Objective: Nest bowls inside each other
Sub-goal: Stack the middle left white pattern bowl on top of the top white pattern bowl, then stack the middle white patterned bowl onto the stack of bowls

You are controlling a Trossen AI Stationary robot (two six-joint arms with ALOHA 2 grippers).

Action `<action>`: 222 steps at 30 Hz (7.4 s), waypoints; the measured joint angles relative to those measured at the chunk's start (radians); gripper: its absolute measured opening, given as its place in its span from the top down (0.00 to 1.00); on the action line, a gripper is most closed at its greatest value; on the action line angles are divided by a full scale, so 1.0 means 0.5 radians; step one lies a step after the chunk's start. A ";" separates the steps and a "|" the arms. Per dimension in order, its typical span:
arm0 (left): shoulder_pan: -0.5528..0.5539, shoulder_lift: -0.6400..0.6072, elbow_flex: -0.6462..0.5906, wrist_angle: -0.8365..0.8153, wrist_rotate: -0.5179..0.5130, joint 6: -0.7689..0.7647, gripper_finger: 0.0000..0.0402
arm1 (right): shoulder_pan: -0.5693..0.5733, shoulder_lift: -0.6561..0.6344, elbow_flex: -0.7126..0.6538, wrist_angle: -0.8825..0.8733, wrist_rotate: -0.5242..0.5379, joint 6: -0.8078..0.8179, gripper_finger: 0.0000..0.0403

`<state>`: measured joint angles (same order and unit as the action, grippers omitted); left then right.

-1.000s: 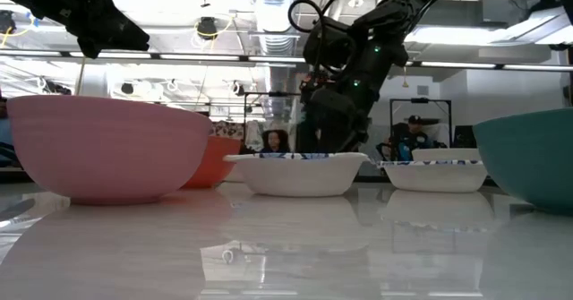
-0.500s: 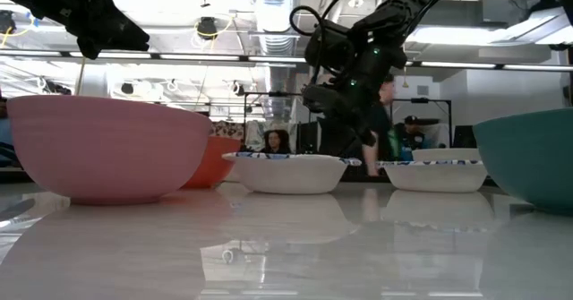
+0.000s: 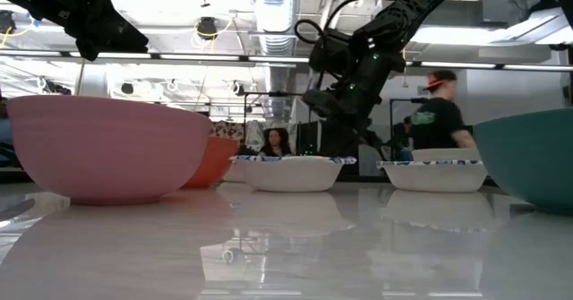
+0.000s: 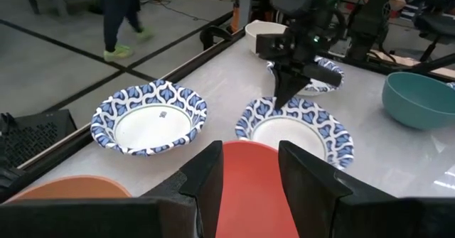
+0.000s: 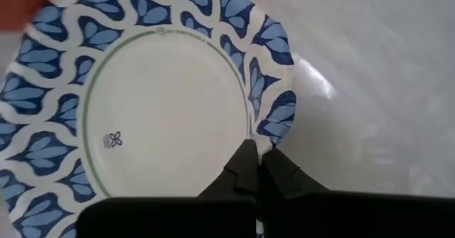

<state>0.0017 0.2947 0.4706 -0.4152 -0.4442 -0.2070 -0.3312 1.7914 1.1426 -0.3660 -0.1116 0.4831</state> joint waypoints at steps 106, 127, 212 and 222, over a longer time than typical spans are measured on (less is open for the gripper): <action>-0.001 0.001 0.000 -0.041 -0.029 -0.030 0.69 | -0.560 0.425 0.381 1.087 0.016 0.481 0.97; 0.000 0.001 0.000 -0.041 -0.032 -0.052 0.69 | -0.562 0.591 0.893 0.512 -0.115 0.268 0.97; -0.001 0.001 0.000 -0.132 -0.030 -0.047 0.69 | -0.476 -0.202 1.203 -1.736 0.676 -0.444 0.55; 0.000 0.001 0.000 -0.132 -0.030 -0.049 0.69 | -0.222 -0.535 0.964 -2.276 0.894 0.261 0.56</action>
<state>0.0017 0.2951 0.4706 -0.4812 -0.4591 -0.2314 -0.4425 1.5238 1.6247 -1.5039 0.3354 0.6135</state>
